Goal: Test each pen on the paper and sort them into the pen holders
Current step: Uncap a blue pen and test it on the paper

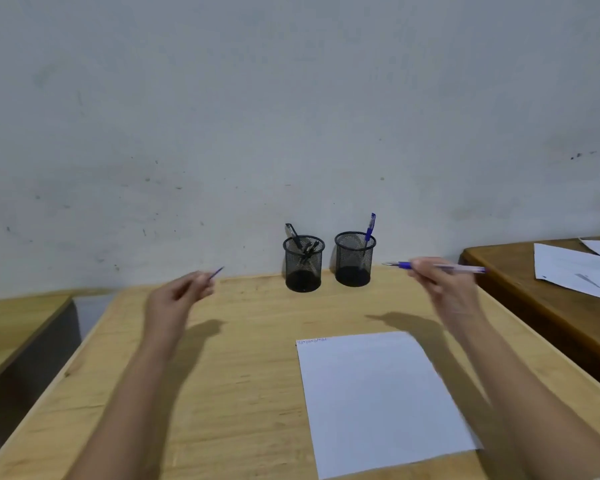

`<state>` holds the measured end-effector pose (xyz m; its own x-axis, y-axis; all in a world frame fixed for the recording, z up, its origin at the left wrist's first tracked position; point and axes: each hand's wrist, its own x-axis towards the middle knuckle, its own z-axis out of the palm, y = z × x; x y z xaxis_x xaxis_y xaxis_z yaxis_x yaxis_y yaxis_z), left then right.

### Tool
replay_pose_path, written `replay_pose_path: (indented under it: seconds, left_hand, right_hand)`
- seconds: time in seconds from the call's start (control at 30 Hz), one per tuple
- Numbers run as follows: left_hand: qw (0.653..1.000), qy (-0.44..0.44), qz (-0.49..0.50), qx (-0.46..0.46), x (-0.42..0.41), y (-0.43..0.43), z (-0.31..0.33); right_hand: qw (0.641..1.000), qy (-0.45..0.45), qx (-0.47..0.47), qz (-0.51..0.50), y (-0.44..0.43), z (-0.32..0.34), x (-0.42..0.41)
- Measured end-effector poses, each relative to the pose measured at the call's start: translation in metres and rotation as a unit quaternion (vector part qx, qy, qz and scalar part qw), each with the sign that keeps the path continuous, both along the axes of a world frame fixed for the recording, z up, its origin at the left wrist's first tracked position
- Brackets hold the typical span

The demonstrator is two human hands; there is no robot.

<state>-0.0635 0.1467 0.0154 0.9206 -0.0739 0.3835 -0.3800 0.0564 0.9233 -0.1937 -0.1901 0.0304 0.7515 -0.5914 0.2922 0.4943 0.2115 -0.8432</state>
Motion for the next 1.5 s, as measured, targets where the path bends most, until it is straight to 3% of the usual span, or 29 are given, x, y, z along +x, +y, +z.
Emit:
replay_pose_path:
  seconds: [0.07, 0.2, 0.33, 0.57, 0.8, 0.97, 1.03, 1.2, 1.3, 1.4, 1.5]
  left_hand:
    - [0.999, 0.023, 0.021, 0.026, 0.011, 0.023, -0.003]
    - [0.984, 0.040, -0.046, 0.166, 0.000, -0.022, -0.024]
    - [0.972, 0.047, -0.038, 0.228, -0.005, -0.049, -0.054]
    - [0.938, -0.037, -0.014, 0.344, 0.000, -0.059, -0.070]
    - [0.917, -0.068, -0.023, 0.394, 0.006, -0.061, -0.073]
    - [0.870, -0.149, 0.027, 0.469, -0.011, -0.068, -0.067]
    - [0.855, -0.188, -0.014, 0.483, -0.028, -0.079, -0.065]
    - [0.811, -0.098, -0.163, 0.553, -0.052, -0.094, -0.077]
    - [0.772, -0.092, -0.178, 0.604, -0.051, -0.093, -0.083]
    - [0.766, -0.091, -0.173, 0.612, -0.053, -0.093, -0.085]
    - [0.765, -0.095, -0.171, 0.614, -0.052, -0.093, -0.086]
  right_hand:
    - [1.000, 0.003, 0.006, 0.007, -0.013, -0.002, -0.006]
    - [0.995, 0.089, -0.045, 0.026, 0.027, -0.031, 0.016]
    - [0.984, 0.147, -0.095, 0.032, 0.045, -0.055, 0.027]
    - [0.985, 0.158, -0.014, 0.074, 0.050, -0.059, 0.031]
    - [0.979, 0.179, -0.036, 0.088, 0.053, -0.063, 0.037]
    - [0.981, 0.181, -0.033, 0.063, 0.059, -0.062, 0.043]
    - [0.982, 0.175, -0.004, 0.067, 0.062, -0.062, 0.046]
    - [0.979, 0.194, -0.029, 0.062, 0.070, -0.065, 0.053]
    - [0.973, 0.220, -0.047, 0.049, 0.073, -0.065, 0.057]
    - [0.974, 0.217, 0.000, 0.067, 0.076, -0.070, 0.058]
    - [0.969, 0.238, -0.064, 0.036, 0.078, -0.077, 0.058]
